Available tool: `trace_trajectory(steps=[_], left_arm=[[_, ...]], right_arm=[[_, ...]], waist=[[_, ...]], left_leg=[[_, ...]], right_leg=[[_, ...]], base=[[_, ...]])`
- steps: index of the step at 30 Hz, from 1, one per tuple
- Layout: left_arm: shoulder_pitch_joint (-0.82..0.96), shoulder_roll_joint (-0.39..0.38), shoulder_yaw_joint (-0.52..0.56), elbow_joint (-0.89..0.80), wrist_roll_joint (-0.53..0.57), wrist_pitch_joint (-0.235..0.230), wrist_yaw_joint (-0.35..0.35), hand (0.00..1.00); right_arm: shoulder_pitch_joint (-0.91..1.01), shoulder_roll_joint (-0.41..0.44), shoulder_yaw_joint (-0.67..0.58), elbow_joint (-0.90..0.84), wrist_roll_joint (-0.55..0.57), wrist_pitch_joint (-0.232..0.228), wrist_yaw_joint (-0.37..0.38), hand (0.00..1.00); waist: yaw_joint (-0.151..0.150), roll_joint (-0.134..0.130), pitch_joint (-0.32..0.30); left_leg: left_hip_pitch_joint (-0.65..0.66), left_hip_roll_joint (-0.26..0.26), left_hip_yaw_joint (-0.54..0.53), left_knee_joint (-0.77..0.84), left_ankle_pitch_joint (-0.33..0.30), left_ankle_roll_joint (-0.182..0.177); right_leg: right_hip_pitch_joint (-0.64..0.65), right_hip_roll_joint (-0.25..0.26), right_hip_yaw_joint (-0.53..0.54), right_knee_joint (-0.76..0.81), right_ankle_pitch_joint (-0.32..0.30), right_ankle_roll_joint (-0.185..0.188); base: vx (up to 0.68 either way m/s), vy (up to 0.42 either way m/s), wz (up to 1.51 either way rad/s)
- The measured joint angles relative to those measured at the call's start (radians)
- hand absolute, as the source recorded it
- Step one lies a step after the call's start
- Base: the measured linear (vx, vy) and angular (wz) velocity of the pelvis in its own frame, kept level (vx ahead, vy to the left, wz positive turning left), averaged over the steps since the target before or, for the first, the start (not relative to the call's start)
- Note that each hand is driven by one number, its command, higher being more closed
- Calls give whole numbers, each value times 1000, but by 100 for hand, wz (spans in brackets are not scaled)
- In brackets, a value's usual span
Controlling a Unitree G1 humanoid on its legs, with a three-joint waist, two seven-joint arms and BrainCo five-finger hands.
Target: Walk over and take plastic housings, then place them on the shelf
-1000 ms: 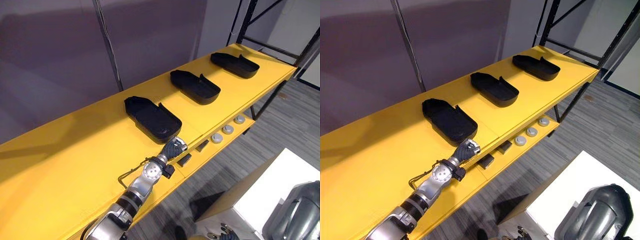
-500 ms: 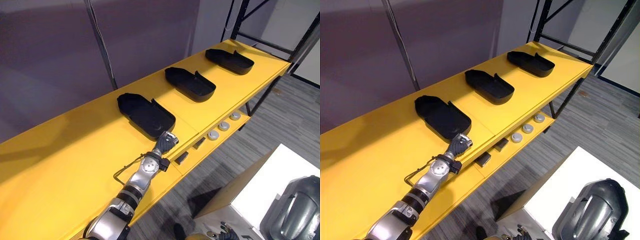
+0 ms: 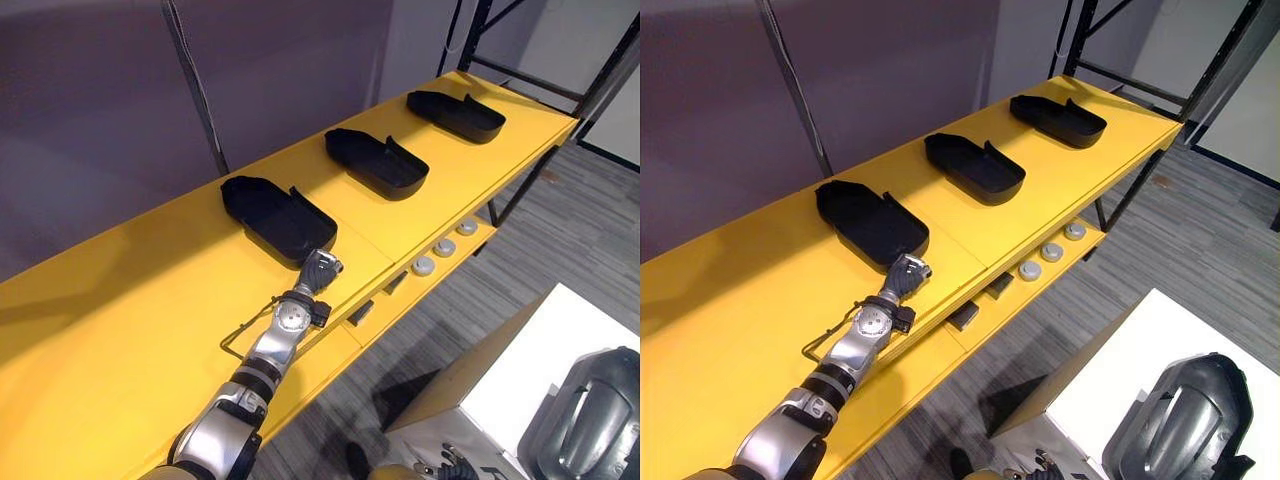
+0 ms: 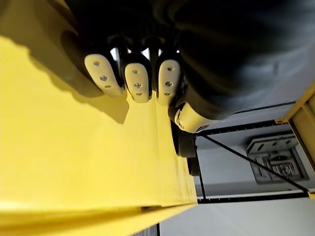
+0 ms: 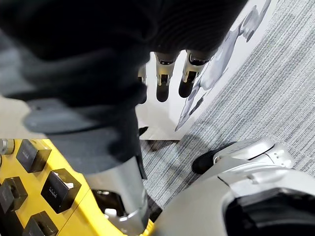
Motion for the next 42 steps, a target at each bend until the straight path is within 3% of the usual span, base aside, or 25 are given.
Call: trace_trajectory(steps=[12, 18, 24, 28, 32, 39, 42], left_arm=[[1, -10, -12, -36, -2, 3, 0, 100], [50, -12, -101, -367, -41, -24, -15, 100], [53, -2, -118, -760, -86, -82, -38, 100], [120, 6, -17, -1014, -104, -151, -43, 100], [279, 7, 195, -1165, -128, -207, 4, 100], [651, -41, 556, -1203, -109, -206, 148, 100], [802, -80, 662, -1178, -107, -176, 199, 100]], right_arm=[[2, -1, 0, 0, 0, 0, 0, 0], [1, -2, 0, -1, 3, 0, 0, 0], [4, -8, 4, -1, 4, 0, 0, 0], [3, -19, 24, 0, 4, 0, 5, 0], [3, -27, 38, 10, 4, 0, 9, 0], [19, -23, 33, 17, 4, 0, 4, 0], [45, -15, 35, -35, -1, 0, -5, 0]], waist=[[2, 0, 0], [17, 1, -1], [76, 2, -1], [88, 5, -3], [121, 7, -5], [190, -2, -19], [225, -7, -32]], left_leg=[[0, -2, -22, 0, 3, 3], [-1, -7, -45, 1, 9, 12], [-6, -9, -62, 14, 11, 15], [-4, -10, -84, 20, 13, 18], [12, -13, -119, 26, 16, 20], [22, -20, -209, -8, 37, 21], [30, -25, -240, -22, 43, 25]], right_leg=[[8, -3, -21, 1, 0, 0], [17, -9, -44, 1, 0, 0], [24, -13, -51, 1, -1, 0], [38, -15, -73, 2, -4, 0], [66, -18, -102, 10, -14, -2], [74, -31, -194, 75, -69, 0], [75, -42, -235, 112, -101, 3]], base=[[-3, -1, 5], [-20, -2, 11], [-30, -3, 10], [-10, -2, 17], [-15, 5, 25], [-8, -6, 40], [31, -4, 38]])
